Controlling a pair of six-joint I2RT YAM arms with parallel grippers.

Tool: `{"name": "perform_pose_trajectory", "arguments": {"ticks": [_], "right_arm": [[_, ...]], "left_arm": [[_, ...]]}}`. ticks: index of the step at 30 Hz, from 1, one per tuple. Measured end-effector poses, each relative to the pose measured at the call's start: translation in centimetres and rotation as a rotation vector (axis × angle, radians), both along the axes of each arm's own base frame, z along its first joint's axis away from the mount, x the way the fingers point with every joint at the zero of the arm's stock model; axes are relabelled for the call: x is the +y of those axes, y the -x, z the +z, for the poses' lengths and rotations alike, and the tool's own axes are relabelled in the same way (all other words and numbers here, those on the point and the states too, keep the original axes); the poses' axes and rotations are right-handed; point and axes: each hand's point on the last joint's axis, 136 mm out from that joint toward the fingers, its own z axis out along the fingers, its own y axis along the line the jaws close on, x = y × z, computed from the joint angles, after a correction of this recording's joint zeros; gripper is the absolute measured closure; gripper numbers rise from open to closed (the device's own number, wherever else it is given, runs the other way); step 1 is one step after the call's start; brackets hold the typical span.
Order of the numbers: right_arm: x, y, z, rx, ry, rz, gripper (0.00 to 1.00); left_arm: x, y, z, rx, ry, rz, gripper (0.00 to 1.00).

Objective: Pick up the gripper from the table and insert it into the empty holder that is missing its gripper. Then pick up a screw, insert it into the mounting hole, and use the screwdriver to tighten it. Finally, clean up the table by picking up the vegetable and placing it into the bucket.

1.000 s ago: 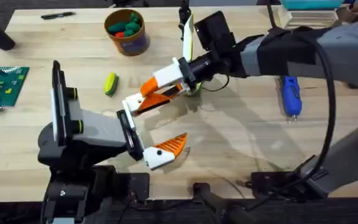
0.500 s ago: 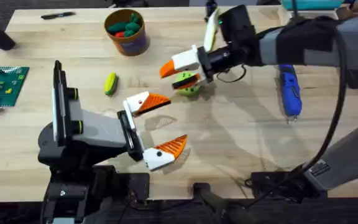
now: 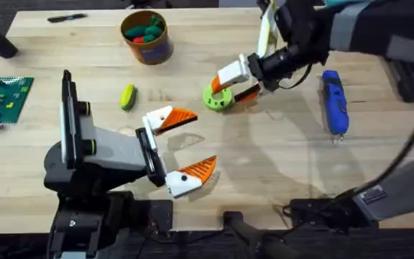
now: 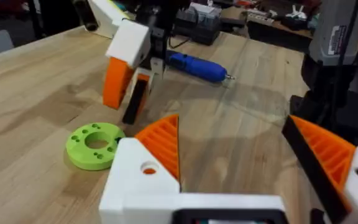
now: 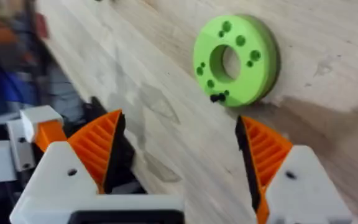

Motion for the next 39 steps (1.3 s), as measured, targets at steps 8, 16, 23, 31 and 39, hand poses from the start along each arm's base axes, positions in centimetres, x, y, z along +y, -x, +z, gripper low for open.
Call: {"name": "perform_pose_trajectory", "arguments": {"ticks": [8,16,23,31,39], "right_arm": [[-0.4,2.1,1.2,-0.133,0.281,0.093,0.009],[-1.7,4.5,-0.9,-0.116,0.562,0.106,0.008],[-2.9,3.8,-1.2,-0.120,0.665,0.005,0.007],[-2.7,2.8,-1.2,-0.159,0.666,-0.025,0.008],[0.6,2.8,-0.7,-0.296,0.620,0.095,0.047]], "left_arm": [[0.0,0.0,0.0,0.000,0.000,0.000,0.016],[0.0,0.0,0.0,0.000,0.000,0.000,0.015],[0.0,0.0,0.0,0.000,0.000,0.000,0.015],[0.0,0.0,0.0,0.000,0.000,0.000,0.015],[0.0,0.0,0.0,0.000,0.000,0.000,0.015]]}}
